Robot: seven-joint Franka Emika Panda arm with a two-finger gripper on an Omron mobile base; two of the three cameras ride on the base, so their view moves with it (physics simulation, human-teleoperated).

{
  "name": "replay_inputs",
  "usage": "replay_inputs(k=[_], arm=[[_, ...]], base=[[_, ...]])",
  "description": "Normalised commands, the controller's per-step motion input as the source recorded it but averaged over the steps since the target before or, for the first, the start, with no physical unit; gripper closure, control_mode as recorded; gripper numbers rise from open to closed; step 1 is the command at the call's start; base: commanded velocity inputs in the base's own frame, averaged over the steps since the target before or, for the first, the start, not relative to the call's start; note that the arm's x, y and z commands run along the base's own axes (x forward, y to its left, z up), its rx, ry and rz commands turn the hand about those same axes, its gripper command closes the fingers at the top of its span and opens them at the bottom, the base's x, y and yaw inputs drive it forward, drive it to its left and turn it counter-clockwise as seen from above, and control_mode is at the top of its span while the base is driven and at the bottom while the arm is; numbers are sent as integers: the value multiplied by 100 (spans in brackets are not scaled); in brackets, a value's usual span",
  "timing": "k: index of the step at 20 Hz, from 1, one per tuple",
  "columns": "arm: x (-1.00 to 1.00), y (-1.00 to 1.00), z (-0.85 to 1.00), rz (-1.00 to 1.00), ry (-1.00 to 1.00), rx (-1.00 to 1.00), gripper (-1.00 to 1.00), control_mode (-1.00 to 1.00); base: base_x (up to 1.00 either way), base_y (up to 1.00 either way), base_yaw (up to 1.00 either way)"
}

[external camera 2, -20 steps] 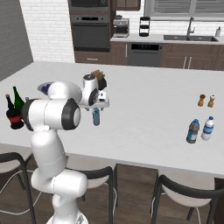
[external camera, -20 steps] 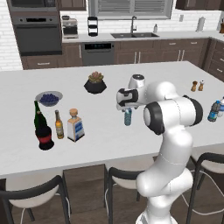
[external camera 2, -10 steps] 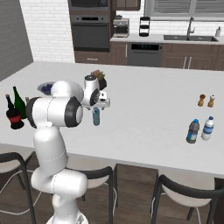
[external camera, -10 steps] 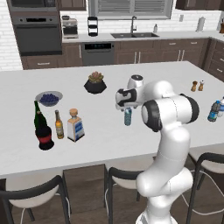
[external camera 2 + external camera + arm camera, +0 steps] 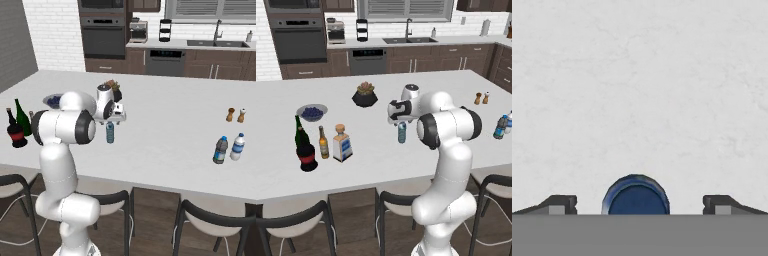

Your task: Move the plastic bottles in the middle to the plastics group, and the glass bottles in the middle to the glass group.

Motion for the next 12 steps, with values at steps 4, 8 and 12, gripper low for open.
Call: replay_inputs(k=[4,8,12], arm=[[0,0,0,0,0,0,100,-100],[0,0,0,0,0,0,100,-100],[0,0,0,0,0,0,100,-100]], base=[[0,0,0],[0,0,0],[0,0,0]])
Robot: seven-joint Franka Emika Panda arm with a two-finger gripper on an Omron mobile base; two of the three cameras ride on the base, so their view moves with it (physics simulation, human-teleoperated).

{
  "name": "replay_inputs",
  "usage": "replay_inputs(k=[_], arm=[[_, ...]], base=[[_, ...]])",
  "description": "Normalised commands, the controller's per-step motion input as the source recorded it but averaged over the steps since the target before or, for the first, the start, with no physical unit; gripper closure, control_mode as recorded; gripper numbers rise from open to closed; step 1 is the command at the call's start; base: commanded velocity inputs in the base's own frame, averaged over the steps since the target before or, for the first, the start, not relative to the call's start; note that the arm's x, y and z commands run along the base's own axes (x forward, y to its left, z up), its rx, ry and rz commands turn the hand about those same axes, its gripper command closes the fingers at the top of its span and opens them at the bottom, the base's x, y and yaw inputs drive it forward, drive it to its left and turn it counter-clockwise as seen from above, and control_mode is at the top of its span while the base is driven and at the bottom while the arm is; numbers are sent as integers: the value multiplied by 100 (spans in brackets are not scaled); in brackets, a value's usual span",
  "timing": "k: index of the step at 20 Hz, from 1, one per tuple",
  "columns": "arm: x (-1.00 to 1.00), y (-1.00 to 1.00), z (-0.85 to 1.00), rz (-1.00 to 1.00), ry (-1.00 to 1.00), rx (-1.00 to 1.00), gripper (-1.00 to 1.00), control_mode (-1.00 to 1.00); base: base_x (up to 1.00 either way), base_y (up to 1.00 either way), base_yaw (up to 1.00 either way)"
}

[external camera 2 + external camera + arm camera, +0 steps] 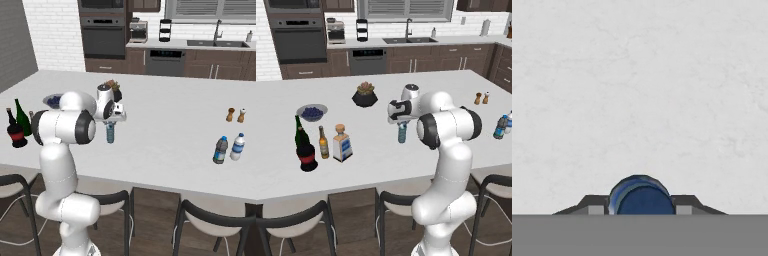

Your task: Move the plastic bottles in the middle to the plastics group, and the glass bottles in the middle to the glass group.

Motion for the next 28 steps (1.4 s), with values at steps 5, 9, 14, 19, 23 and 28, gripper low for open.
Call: replay_inputs(k=[5,9,14,19,23,28], arm=[[-38,-4,11,-1,-2,0,100,-100],[-96,-39,33,-9,-9,0,100,-100],[-82,-83,35,-18,-9,0,100,-100],[-54,-100,20,-24,-4,0,100,-100],[-37,-100,19,-28,-1,0,100,-100],[-28,-100,24,-29,0,0,100,-100]], base=[[0,0,0],[0,0,0],[0,0,0],[0,0,0],[0,0,0],[0,0,0]])
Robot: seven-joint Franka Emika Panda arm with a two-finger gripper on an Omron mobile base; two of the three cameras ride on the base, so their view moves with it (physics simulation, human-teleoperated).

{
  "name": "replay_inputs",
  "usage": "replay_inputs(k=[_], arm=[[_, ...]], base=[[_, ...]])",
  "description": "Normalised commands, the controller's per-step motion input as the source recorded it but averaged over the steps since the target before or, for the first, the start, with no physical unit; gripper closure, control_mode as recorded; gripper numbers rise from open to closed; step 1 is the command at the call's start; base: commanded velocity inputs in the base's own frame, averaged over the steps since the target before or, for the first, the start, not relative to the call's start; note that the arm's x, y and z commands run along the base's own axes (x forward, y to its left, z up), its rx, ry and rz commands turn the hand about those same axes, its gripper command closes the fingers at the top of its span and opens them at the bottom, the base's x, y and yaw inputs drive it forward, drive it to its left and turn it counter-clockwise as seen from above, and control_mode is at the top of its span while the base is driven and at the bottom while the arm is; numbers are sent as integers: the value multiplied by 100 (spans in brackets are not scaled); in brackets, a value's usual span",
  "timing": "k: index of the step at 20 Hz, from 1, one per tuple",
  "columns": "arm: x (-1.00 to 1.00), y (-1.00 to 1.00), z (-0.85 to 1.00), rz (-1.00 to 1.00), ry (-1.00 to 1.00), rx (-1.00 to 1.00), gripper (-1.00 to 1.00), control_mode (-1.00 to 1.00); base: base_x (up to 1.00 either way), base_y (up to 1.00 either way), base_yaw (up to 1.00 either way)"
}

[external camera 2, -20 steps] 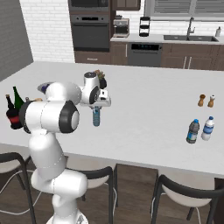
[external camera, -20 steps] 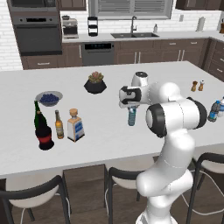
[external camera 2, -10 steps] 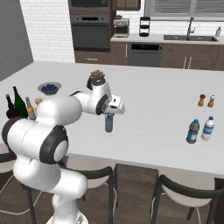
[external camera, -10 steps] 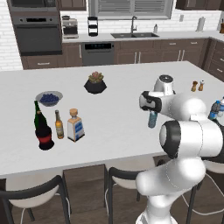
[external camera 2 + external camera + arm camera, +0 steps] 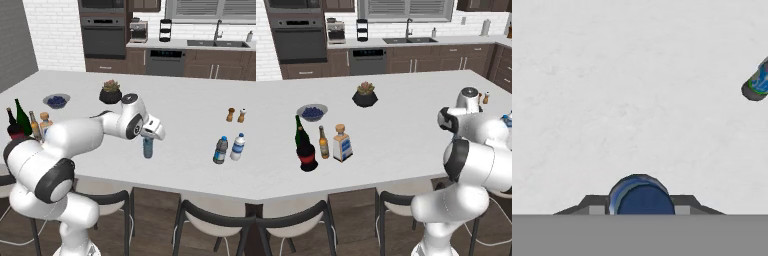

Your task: Move the plastic bottles in the middle to the plastics group, and the glass bottles in the middle to the glass group.

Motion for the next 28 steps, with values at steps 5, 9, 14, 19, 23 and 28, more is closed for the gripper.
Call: replay_inputs(k=[5,9,14,19,23,28], arm=[[-5,-100,31,-31,0,0,100,-100],[0,-97,17,-30,0,0,100,-100],[0,-86,0,-24,0,0,100,-100],[0,-23,-12,-4,0,0,100,-100],[0,-13,-21,0,0,0,100,-100],[0,-5,-32,0,0,0,100,-100]], base=[[0,0,0],[0,0,0],[0,0,0],[0,0,0],[0,0,0],[0,0,0]])
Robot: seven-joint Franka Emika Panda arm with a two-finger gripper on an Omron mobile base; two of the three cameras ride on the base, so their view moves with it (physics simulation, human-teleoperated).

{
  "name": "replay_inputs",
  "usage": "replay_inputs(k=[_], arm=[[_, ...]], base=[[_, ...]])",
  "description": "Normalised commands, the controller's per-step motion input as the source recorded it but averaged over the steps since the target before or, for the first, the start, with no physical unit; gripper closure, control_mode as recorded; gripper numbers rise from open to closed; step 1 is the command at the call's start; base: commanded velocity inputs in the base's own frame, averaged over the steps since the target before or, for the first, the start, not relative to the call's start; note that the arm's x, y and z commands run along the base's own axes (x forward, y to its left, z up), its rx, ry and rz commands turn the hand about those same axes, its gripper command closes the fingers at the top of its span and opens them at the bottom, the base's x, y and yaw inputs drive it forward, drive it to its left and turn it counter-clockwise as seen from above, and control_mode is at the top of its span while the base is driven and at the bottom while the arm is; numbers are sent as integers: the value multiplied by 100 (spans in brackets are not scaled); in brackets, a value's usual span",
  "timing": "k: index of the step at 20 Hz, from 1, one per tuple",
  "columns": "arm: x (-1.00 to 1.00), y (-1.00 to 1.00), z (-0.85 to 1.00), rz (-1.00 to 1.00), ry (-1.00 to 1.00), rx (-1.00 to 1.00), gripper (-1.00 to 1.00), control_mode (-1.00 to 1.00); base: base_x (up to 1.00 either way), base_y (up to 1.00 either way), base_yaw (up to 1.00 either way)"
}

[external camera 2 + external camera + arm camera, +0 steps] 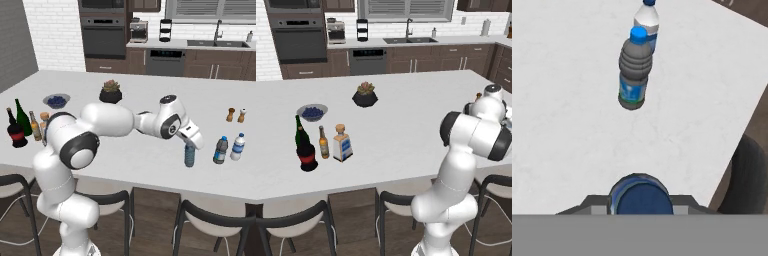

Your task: Move the plastic bottles in the middle to the plastics group, and the glass bottles in the middle to the glass group.

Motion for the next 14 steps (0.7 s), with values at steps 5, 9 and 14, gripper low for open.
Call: replay_inputs(k=[5,9,14], arm=[[0,-26,-4,-1,-3,0,100,-100],[4,-46,0,-4,-3,0,100,-100],[0,-40,0,-1,-2,0,100,-100]], base=[[0,0,0],[0,0,0],[0,0,0]])
